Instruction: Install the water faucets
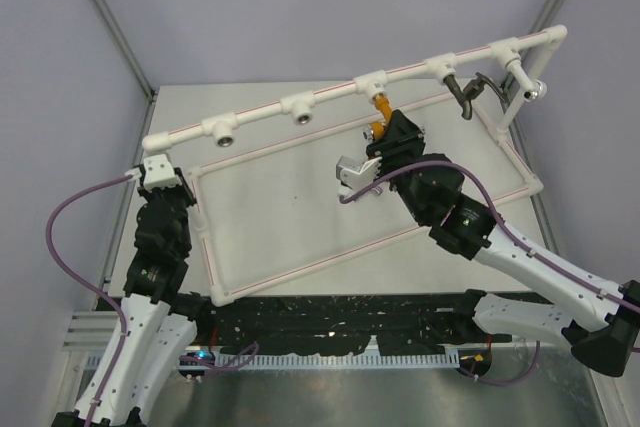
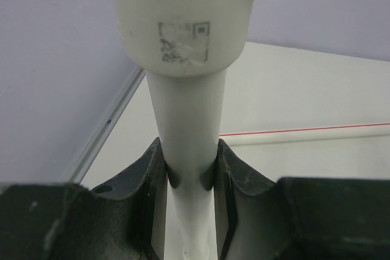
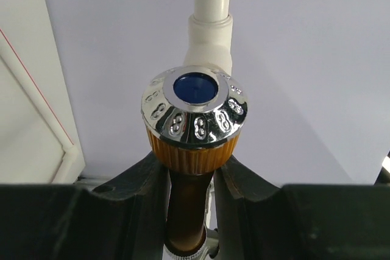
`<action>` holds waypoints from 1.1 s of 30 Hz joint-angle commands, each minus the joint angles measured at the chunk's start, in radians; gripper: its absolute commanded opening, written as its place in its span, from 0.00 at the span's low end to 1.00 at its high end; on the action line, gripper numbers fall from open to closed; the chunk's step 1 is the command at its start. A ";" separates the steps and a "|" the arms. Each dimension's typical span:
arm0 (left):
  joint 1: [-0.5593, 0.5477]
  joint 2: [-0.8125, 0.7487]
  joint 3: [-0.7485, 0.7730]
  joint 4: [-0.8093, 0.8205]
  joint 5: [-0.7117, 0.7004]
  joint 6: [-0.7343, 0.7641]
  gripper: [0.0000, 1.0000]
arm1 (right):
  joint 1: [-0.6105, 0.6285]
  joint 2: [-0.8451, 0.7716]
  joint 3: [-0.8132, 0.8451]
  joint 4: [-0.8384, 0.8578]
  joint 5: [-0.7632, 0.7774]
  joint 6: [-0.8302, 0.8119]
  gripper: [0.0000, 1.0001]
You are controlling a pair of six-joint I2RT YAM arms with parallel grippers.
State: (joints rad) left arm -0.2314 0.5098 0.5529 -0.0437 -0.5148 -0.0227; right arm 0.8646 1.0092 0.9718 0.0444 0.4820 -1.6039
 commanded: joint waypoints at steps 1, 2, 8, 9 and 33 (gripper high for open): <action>-0.014 -0.014 0.025 -0.064 0.027 0.035 0.00 | 0.033 0.012 0.059 -0.035 0.044 0.091 0.05; -0.016 -0.013 0.025 -0.065 0.030 0.033 0.00 | 0.036 0.015 0.051 -0.028 0.047 0.096 0.05; -0.022 -0.014 0.025 -0.065 0.025 0.036 0.00 | 0.033 0.026 -0.077 0.118 0.063 0.105 0.05; -0.023 -0.014 0.024 -0.065 0.025 0.035 0.00 | 0.021 0.023 -0.090 0.144 0.055 0.110 0.05; -0.025 -0.010 0.025 -0.068 0.027 0.033 0.00 | -0.036 0.055 -0.085 0.181 0.010 0.327 0.05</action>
State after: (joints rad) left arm -0.2428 0.5041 0.5529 -0.0513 -0.5217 -0.0231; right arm 0.8482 1.0279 0.8761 0.2550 0.4862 -1.3777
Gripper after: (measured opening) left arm 0.323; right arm 0.359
